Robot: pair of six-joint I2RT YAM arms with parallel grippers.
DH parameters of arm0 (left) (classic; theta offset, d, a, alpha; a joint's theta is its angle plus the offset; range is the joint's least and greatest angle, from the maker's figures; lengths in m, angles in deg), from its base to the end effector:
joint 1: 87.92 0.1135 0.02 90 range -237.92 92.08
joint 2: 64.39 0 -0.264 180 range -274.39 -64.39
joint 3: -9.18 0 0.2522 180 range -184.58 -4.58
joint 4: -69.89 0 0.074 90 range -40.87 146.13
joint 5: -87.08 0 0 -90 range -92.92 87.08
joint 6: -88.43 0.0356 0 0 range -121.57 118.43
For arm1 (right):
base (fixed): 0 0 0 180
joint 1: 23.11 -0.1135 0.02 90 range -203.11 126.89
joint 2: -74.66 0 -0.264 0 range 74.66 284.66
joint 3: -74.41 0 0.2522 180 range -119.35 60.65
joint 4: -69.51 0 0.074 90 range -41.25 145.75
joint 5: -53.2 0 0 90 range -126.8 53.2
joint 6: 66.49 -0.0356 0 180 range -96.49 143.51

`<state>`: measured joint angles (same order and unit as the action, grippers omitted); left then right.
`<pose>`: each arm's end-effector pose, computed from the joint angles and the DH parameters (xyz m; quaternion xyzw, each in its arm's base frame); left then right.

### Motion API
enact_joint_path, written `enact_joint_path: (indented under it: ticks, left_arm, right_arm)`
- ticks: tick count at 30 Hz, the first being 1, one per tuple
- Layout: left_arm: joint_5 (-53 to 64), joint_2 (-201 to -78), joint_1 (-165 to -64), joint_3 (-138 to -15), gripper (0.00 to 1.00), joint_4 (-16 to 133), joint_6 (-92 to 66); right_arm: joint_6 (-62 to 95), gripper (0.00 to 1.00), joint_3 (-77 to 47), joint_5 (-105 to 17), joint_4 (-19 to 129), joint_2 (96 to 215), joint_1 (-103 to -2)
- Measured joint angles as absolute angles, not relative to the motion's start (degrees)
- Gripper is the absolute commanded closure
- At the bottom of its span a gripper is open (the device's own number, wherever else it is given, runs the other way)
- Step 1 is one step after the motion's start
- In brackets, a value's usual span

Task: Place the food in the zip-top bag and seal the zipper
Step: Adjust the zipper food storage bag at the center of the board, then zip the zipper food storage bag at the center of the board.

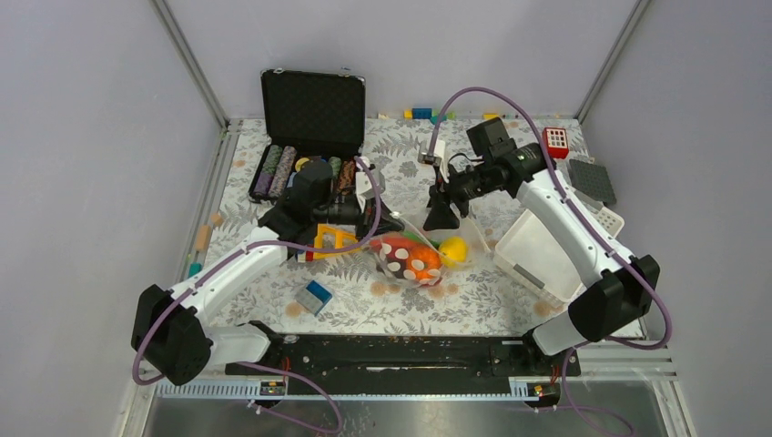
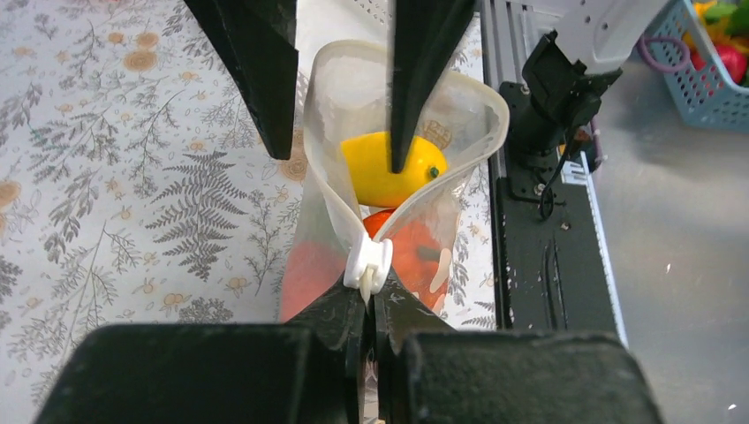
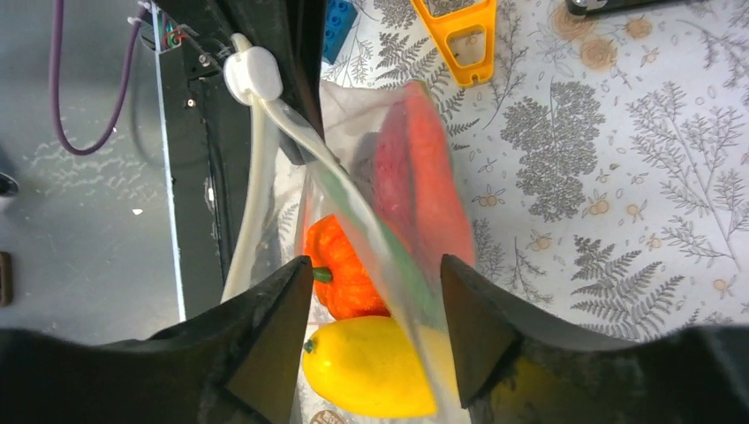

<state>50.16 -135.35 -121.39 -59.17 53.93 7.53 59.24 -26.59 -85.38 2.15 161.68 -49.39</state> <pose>0.2147 -0.1761 0.3212 0.5067 0.5821 -0.4648 0.4339 0.2654 0.1608 0.3598 -0.5565 0.6751 0.3656 0.3175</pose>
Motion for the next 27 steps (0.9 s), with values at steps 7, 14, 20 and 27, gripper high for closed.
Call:
enact_joint_path:
  ticks: [7, 14, 20, 27]
  left_arm:
    - [48.2, -135.4, -121.3, -59.0, 1.0, 57.2, -3.4]
    - [48.2, -135.4, -121.3, -59.0, 1.0, 57.5, -6.7]
    - [49.5, -135.4, -121.3, -58.6, 1.0, 57.8, -6.7]
    - [51.5, -134.9, -121.3, -57.4, 1.0, 57.8, -3.9]
  right_arm:
    - [51.4, 0.01, -20.5, -86.1, 11.9, 153.3, -49.3]
    - [46.4, 0.05, -13.0, -83.8, 25.4, 143.3, -55.2]
    - [44.7, 0.27, -13.9, -79.8, 31.2, 145.9, -60.4]
    - [42.3, 0.39, -19.2, -78.9, 31.0, 153.0, -60.7]
